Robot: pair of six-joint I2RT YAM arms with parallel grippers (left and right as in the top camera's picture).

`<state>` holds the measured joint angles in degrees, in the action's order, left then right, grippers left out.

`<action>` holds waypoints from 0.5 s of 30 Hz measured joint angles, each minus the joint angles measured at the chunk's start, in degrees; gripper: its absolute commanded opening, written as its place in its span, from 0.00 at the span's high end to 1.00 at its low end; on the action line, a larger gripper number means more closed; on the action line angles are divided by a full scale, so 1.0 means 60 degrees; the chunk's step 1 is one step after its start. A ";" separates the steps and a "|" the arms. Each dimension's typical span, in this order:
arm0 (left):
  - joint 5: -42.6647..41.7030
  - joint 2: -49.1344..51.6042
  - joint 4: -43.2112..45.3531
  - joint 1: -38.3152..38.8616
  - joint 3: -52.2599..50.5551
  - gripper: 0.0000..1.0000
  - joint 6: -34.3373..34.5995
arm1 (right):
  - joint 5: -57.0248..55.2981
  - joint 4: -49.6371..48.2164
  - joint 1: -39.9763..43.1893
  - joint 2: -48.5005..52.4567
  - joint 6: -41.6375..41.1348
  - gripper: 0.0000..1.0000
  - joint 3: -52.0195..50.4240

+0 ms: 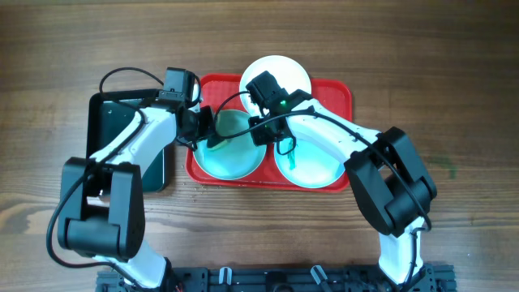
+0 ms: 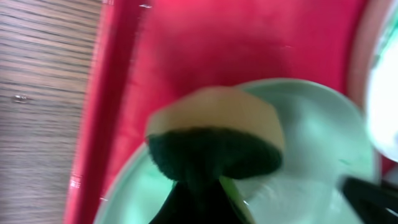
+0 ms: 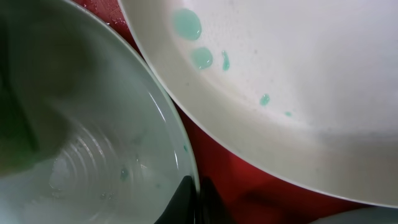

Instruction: Clean dirty plates on tray and stack at the side

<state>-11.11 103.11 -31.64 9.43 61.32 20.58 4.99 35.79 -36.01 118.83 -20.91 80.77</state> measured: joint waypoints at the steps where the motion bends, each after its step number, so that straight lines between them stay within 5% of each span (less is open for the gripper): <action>1: 0.0463 0.0058 -0.0007 0.0029 0.0000 0.96 0.0004 | -0.0004 0.0000 0.0000 0.0000 0.0004 0.96 0.0000; 10: 0.2728 -0.0033 0.0066 0.0375 0.0004 0.96 0.0047 | 0.0138 -0.0146 -0.0044 0.0018 0.0000 0.96 0.0018; 15: 0.4823 -0.1683 -0.0244 0.0080 0.0004 0.96 0.0488 | 0.0047 -0.0007 0.0033 0.0022 -0.0011 0.96 0.0029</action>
<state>17.82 93.01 -33.10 9.91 61.34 23.51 5.28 35.75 -35.81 118.96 -20.97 80.95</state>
